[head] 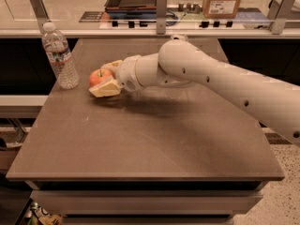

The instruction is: Move apple near water bottle

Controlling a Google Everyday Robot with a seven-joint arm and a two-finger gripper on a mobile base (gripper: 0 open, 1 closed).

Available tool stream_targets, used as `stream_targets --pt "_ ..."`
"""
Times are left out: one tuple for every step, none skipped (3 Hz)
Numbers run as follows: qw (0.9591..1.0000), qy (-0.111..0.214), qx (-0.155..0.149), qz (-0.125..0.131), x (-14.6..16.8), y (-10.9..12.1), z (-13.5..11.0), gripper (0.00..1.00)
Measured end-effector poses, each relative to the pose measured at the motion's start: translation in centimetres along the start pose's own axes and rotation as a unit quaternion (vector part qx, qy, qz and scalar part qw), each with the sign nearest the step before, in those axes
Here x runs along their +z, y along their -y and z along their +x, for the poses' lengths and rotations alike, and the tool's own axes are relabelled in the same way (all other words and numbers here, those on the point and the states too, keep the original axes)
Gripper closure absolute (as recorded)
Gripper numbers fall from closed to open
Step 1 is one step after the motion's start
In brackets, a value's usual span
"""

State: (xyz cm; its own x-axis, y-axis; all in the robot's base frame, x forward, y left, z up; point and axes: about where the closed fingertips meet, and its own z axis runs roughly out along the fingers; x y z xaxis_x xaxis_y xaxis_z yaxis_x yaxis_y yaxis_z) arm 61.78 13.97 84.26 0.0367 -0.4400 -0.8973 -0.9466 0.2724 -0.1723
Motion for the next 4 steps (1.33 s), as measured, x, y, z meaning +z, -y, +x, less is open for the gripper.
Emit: stream_targets --pt "1.0000 0.000 0.000 0.000 -0.01 0.01 -0.04 1.00" --pt "1.0000 0.000 0.000 0.000 -0.02 0.01 -0.08 0.82" --pt "1.0000 0.000 0.000 0.000 -0.02 0.00 -0.10 0.58" --pt "1.0000 0.000 0.000 0.000 -0.02 0.00 -0.10 0.35"
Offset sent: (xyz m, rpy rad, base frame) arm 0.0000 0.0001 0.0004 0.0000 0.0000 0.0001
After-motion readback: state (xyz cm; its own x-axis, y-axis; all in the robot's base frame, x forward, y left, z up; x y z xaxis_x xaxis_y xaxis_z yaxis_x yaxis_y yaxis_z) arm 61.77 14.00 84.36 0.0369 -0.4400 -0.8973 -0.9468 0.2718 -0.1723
